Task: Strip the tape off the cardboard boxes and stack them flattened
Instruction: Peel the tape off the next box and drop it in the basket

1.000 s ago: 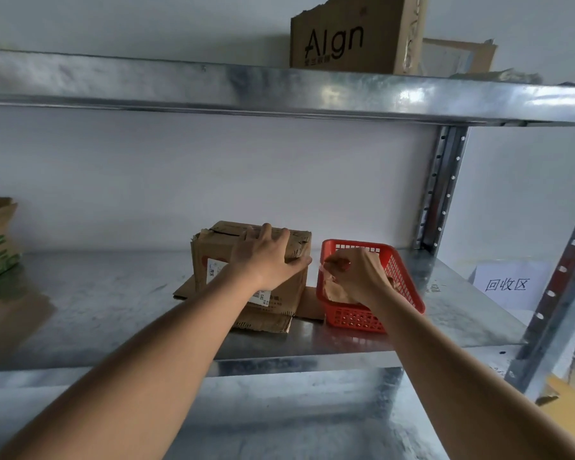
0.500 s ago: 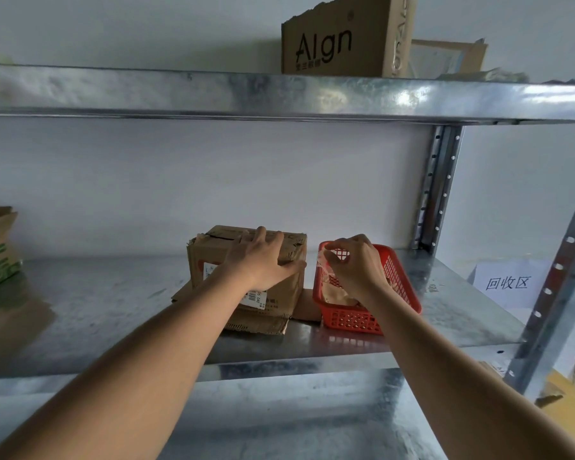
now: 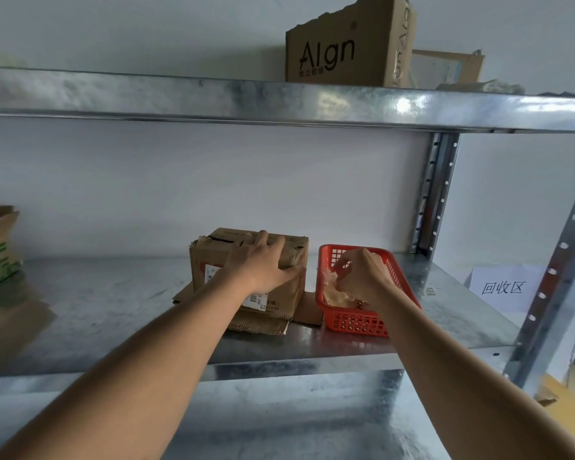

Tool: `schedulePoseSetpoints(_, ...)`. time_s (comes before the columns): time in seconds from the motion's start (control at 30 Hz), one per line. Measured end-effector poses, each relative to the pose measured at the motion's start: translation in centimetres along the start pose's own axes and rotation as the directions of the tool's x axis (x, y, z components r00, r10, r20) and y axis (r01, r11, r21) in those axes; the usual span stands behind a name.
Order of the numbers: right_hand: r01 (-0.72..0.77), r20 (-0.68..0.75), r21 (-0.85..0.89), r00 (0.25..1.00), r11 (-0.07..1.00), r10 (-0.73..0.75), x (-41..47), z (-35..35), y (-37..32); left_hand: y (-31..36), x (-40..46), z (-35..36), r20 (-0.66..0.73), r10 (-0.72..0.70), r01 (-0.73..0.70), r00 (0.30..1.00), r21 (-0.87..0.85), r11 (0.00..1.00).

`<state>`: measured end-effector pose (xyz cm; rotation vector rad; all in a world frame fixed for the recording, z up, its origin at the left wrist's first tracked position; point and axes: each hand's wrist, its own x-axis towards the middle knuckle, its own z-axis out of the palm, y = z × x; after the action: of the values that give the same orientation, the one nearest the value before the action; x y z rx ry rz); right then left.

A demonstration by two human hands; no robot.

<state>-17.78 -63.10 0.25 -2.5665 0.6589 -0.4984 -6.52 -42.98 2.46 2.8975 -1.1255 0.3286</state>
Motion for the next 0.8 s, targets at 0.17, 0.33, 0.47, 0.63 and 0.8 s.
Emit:
schedulePoseSetpoints(0.17,0.084,0.049,0.033,0.995,0.996,-0.086,-0.3,-0.3,0.3,0.1,0.4,-0.1,0.010,-0.015,0.015,1.000,0.010,1.000)
schedulePoseSetpoints(0.33,0.155,0.022,0.055,0.988,0.986,-0.156,-0.7,-0.3,0.5,0.3,0.2,-0.2,0.025,-0.019,0.019,1.000,-0.003,1.000)
schedulePoseSetpoints(0.47,0.219,-0.027,0.109,0.976,0.970,-0.217,-0.7,0.0,0.5,0.3,-0.1,-0.3,0.034,-0.018,0.018,0.999,-0.005,1.000)
schedulePoseSetpoints(0.63,0.255,-0.198,0.105,0.953,0.961,-0.231,-0.9,0.1,0.4,0.1,0.2,-0.1,0.041,-0.014,0.015,0.999,-0.015,1.000)
schedulePoseSetpoints(0.8,0.309,-0.204,0.162,0.940,0.937,-0.274,-1.1,0.4,-1.4,0.0,0.1,-0.2,0.037,0.016,-0.015,0.999,-0.030,0.999)
